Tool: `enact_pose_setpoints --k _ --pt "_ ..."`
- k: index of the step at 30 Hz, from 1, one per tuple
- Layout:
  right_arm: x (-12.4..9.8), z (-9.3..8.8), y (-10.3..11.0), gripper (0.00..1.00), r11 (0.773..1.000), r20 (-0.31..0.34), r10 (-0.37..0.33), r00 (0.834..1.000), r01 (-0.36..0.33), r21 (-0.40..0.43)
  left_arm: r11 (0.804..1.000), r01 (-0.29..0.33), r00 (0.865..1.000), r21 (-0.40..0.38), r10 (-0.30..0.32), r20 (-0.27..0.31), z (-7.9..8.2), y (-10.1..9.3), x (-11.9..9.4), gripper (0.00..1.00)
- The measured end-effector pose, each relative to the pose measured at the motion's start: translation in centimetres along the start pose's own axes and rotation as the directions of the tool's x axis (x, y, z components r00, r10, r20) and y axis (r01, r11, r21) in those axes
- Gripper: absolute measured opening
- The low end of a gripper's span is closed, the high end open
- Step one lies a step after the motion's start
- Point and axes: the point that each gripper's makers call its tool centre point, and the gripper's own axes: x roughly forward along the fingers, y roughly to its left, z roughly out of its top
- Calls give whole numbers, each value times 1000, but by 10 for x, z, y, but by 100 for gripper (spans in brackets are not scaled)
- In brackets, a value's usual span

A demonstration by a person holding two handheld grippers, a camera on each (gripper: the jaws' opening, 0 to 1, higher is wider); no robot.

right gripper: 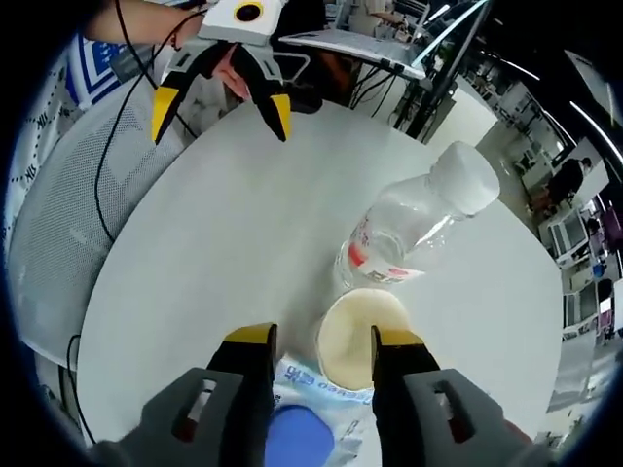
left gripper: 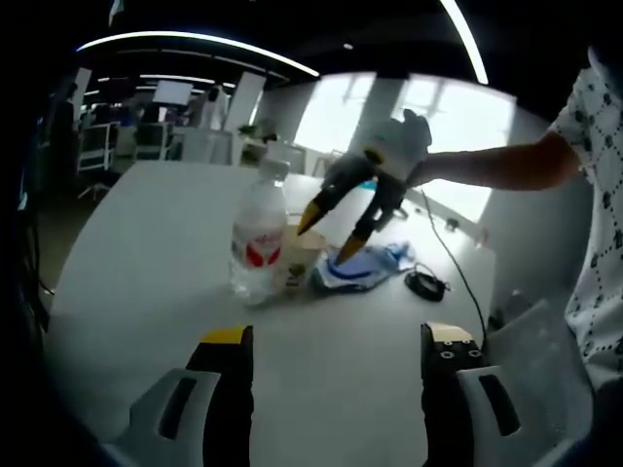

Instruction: Arrange the tabletop items into an orderly group along one side of the table until the central work area is clear of visible clutter.

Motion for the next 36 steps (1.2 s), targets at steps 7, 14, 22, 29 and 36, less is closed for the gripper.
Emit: enact_pose_setpoints --k 7,14,22,29,36 --pt "-3 0 3 42 999 23 -17 1000 16 30 1000 5 1000 8 -5 -3 2 -2 2 66" --pt "-7 2 3 49 998 46 -43 998 40 55 1000 8 1000 10 -8 -10 4 -3 3 71" --pt "-15 -1 4 52 994 64 -76 995 70 83 1000 5 1000 25 -4 -21 5 -3 4 78" --pt "-18 -1 8 57 990 82 -92 992 82 112 999 -4 1000 45 5 -30 7 -2 5 86" --pt "-23 1 10 65 984 105 -118 987 102 144 998 -10 999 60 12 -37 8 -2 5 92"
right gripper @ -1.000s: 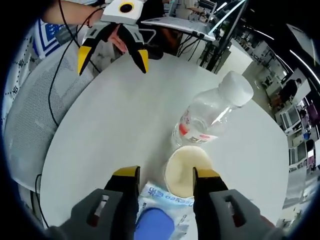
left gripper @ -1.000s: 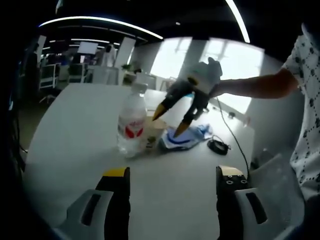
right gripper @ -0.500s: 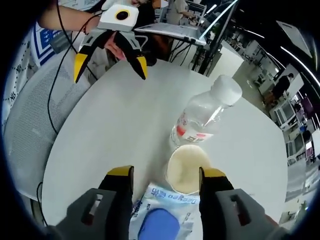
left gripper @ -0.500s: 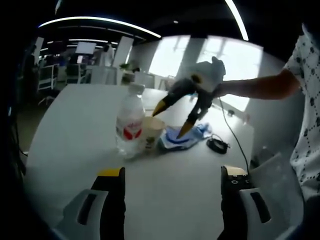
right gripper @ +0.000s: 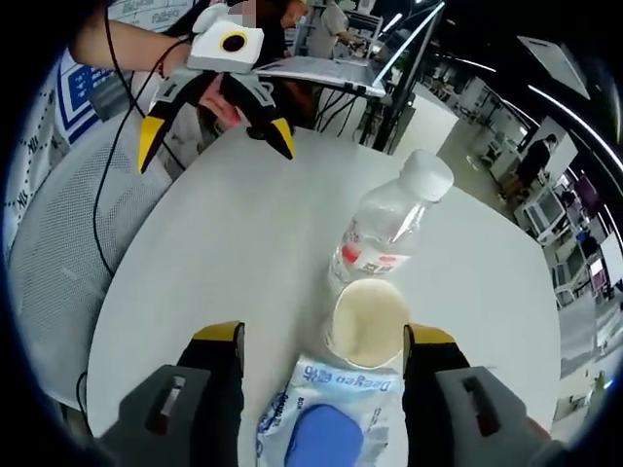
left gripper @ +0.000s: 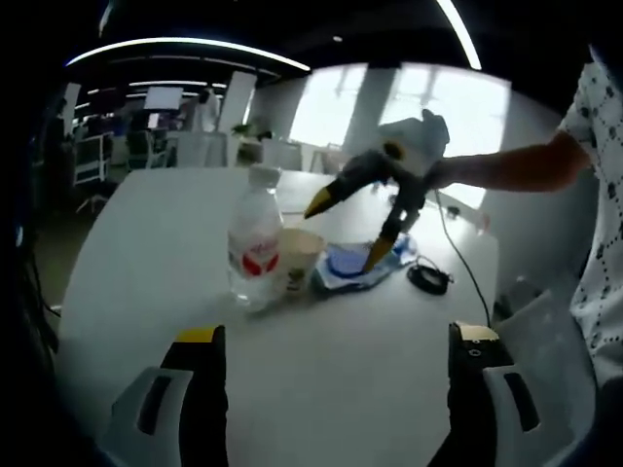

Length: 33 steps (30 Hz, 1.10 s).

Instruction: Arrange the tabletop items into an orderly group along one side of the table until the central work area is clear of visible clutter.

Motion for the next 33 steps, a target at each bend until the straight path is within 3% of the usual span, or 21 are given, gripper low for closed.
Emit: enact_pose_setpoints --k 14,33 --pt "-12 -6 6 82 994 52 -65 997 59 97 1000 1 1000 17 -1 -11 4 -4 4 95" --pt "-53 -21 26 83 950 111 -192 975 157 269 998 34 999 54 -33 -26 10 -17 11 95"
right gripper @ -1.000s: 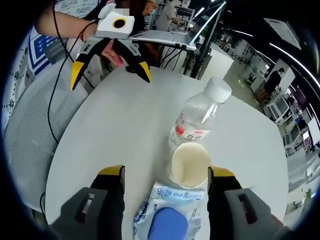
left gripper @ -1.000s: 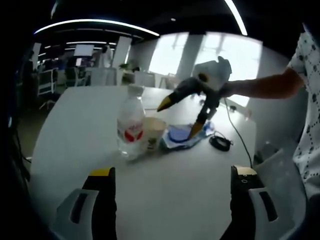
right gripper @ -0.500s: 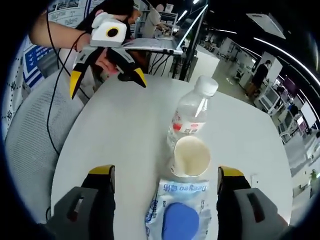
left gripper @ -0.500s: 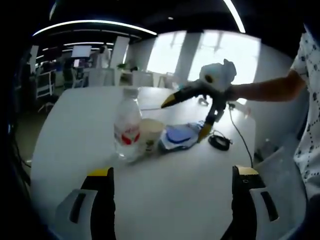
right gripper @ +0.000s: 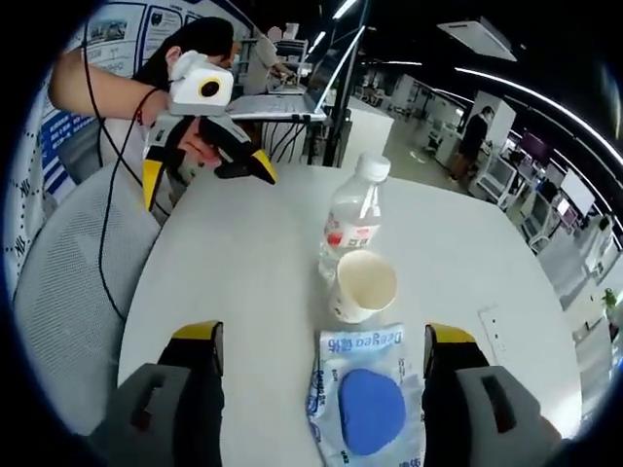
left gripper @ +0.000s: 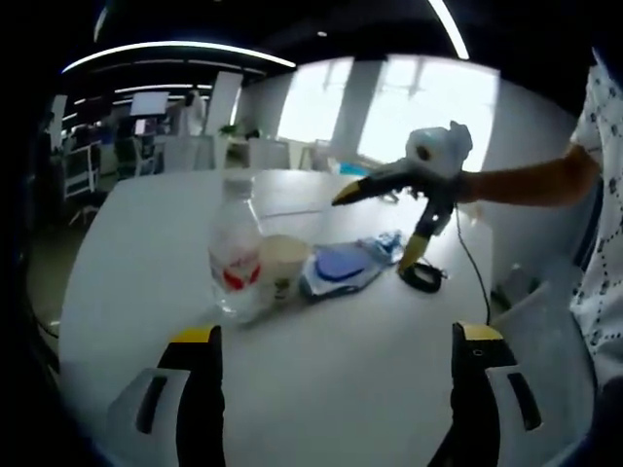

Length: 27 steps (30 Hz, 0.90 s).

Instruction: Arrange the tabletop items into an orderly group along one side of the table until the central work area is clear of visible clutter.

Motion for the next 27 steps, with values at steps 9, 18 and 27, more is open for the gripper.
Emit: enact_pose_setpoints --k 9,18,27 --pt "-26 -14 3 84 997 13 -63 998 62 55 1000 16 1000 22 -16 -4 4 -8 3 95" --pt "-55 -26 6 84 986 29 -127 992 123 109 999 23 1000 48 -22 -4 9 -14 4 94" --pt "-86 -43 13 83 968 41 -191 981 181 175 998 20 1000 62 -20 -2 12 -22 2 94"
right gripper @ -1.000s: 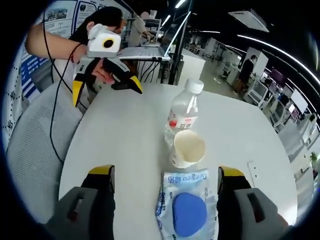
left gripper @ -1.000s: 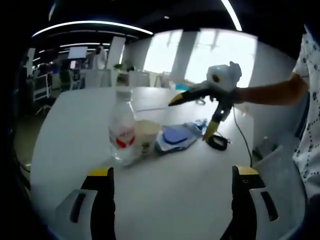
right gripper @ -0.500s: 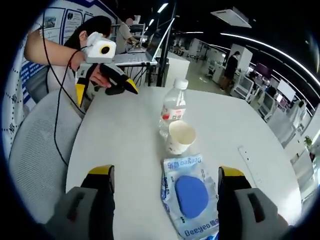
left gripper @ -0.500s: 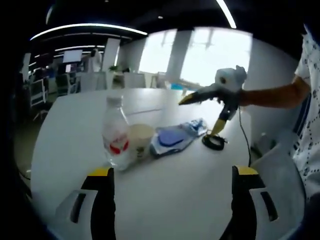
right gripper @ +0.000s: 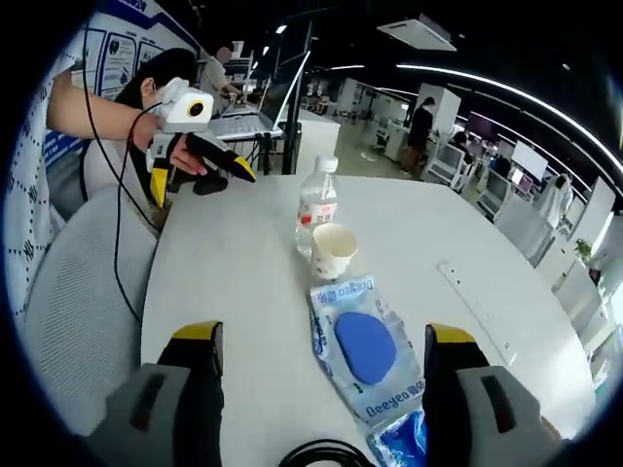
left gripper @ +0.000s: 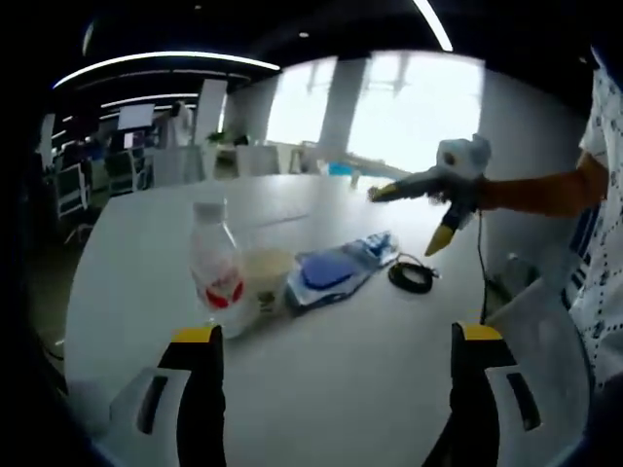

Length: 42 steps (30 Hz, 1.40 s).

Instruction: Arrange the tabletop items into an orderly group along one side of the table until the central work area is clear of visible clutter.

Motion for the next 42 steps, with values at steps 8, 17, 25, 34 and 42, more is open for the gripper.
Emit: enact_pose_setpoints --k 8,17,25,34,42 --pt "-36 -22 3 84 995 10 -73 997 72 66 1000 -3 1000 7 3 4 3 -6 -3 94" --pt "-71 -44 6 85 978 27 -151 988 146 147 1000 -3 1000 13 3 8 3 -15 -4 93" --pt "-101 -66 9 86 960 12 -204 979 198 198 1000 -1 1000 23 1 6 4 -19 -5 93" --pt "-123 -77 11 86 948 16 -241 970 232 218 999 -4 1000 35 3 14 8 -28 -6 93" --pt "-140 -95 19 86 928 10 -273 962 261 265 1000 -10 1000 20 10 17 2 -36 -6 94"
